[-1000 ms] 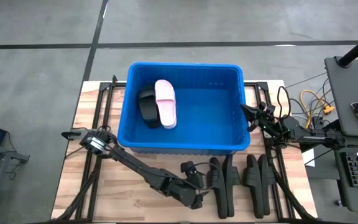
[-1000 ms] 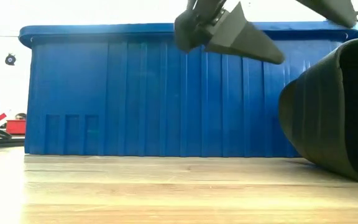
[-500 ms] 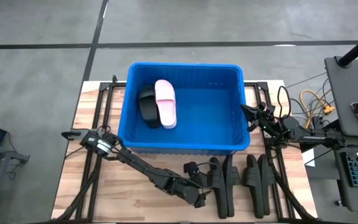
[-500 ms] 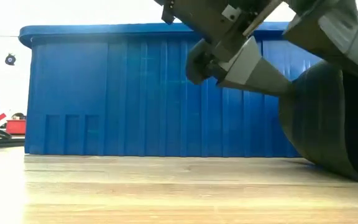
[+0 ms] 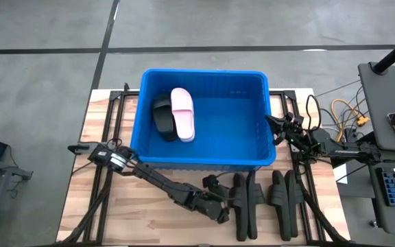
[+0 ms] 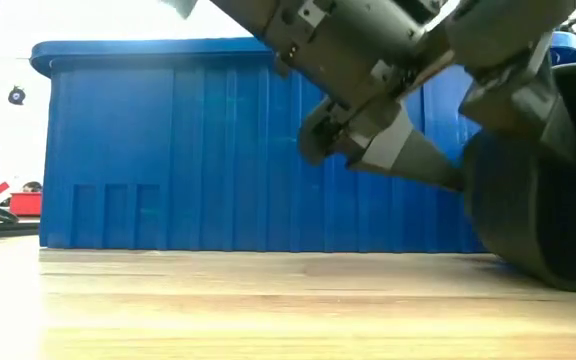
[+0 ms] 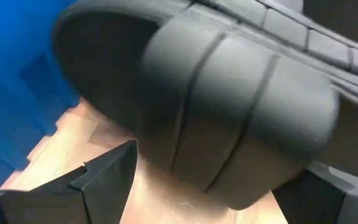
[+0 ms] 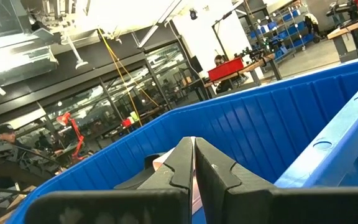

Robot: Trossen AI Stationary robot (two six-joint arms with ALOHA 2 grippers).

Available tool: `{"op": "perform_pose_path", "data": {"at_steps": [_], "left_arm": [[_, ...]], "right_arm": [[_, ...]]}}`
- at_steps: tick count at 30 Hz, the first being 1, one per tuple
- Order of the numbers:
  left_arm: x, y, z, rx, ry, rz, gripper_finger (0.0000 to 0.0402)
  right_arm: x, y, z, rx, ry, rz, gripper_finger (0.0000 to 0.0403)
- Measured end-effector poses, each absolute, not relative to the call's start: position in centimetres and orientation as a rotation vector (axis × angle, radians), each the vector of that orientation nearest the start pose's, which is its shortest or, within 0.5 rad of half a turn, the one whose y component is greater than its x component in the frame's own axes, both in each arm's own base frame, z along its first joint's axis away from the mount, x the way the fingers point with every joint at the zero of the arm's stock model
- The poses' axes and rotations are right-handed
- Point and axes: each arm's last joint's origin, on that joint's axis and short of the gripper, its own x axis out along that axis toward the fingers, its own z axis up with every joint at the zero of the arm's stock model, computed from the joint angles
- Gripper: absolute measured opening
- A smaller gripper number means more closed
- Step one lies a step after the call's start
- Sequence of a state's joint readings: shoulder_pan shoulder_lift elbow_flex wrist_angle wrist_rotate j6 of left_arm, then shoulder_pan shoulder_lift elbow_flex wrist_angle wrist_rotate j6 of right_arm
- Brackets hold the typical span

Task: Pick and place slides into bin
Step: Put the black slide into the bin

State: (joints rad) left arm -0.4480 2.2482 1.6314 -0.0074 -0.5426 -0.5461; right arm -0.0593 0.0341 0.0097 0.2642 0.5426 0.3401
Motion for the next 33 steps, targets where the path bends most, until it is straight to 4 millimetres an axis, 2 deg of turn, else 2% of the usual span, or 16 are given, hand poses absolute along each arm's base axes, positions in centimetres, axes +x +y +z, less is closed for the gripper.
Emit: {"op": "perform_pose_path", "data": {"at_steps": [4, 8, 12, 21, 27, 33], "left_arm": [[45.3, -20.1, 16.1, -0.237, 0.502, 0.238, 0.0307], [45.3, -20.2, 16.3, -0.237, 0.498, 0.234, 0.0263], [45.6, -20.1, 16.6, -0.265, 0.454, 0.225, 0.0195], [45.8, -19.7, 16.7, -0.271, 0.441, 0.24, 0.0016], [45.7, -19.9, 16.9, -0.362, 0.462, 0.196, 0.0009], [44.9, -19.9, 18.3, -0.375, 0.543, 0.157, 0.0003]], "right_arm": [[9.1, -2.0, 18.8, 0.386, -0.336, -0.554, 0.0009], [9.1, -2.0, 18.8, 0.386, -0.336, -0.554, 0.0009], [9.1, -2.0, 18.8, 0.386, -0.336, -0.554, 0.0009], [9.2, -2.0, 18.8, 0.386, -0.335, -0.553, 0.0009], [9.1, -2.0, 18.8, 0.383, -0.335, -0.554, 0.0009], [9.1, -2.0, 18.8, 0.383, -0.335, -0.554, 0.0009]]}}
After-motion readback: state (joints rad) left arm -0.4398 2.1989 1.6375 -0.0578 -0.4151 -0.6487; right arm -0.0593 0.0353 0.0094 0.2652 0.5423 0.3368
